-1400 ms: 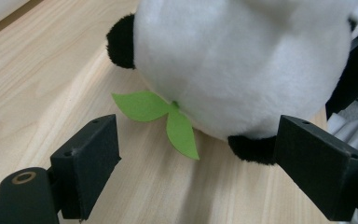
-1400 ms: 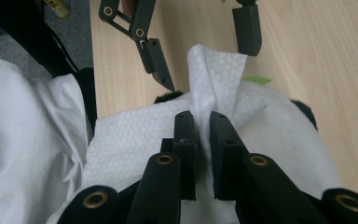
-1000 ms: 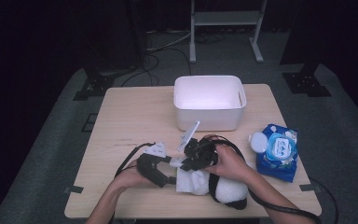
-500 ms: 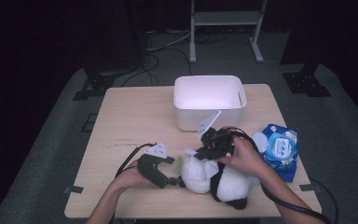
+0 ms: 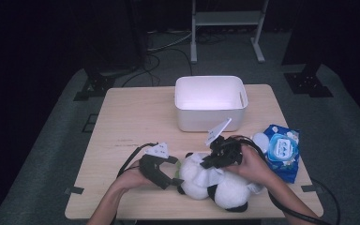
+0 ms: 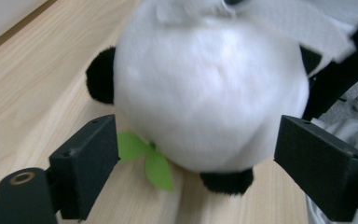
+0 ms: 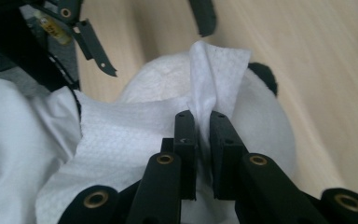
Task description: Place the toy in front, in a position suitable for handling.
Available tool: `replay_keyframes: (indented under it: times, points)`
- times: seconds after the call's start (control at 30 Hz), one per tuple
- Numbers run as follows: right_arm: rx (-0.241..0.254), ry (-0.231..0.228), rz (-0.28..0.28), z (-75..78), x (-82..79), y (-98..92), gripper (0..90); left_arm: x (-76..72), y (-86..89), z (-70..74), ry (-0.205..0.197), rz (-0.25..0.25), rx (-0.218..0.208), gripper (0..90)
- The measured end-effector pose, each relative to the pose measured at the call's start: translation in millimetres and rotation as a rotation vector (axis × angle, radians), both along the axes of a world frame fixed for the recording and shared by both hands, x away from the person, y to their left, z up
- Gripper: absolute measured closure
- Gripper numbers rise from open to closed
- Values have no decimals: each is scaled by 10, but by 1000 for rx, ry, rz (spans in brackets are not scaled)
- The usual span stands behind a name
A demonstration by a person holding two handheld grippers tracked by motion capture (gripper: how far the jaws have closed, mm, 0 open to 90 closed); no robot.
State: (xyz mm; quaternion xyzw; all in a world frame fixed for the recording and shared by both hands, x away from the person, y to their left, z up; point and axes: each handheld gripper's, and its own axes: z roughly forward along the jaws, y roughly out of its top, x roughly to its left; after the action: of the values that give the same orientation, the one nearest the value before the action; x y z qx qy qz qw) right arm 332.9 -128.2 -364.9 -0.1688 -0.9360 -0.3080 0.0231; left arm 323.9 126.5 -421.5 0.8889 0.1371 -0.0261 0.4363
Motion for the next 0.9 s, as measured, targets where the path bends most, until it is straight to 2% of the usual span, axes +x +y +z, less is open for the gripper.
replay_keyframes:
  times: [0.13,0.2,0.4,0.43,0.47,0.67,0.7,0.83,0.9]
  points:
    - [-11,-8,33,-7,-95,80,823,-8,-34,14,-2,-2,1,103]
    - [-28,15,61,6,-147,117,824,-7,-54,7,-2,4,5,82]
    - [-54,12,102,39,-196,178,823,-18,-137,-66,31,-9,15,81]
    - [-58,12,100,51,-196,186,823,-16,-142,-74,39,-4,18,81]
    - [-70,-4,97,74,-172,217,822,-13,-138,-79,45,-4,11,123]
    - [-60,17,84,88,-54,279,820,-41,-186,-87,46,-24,16,125]
    - [-63,2,86,92,-26,294,819,-49,-203,-80,44,-22,21,124]
    - [-76,-2,71,128,-35,257,819,-60,-211,-75,37,-23,23,124]
    - [-92,-19,57,151,-45,196,818,-61,-212,-76,36,-26,27,122]
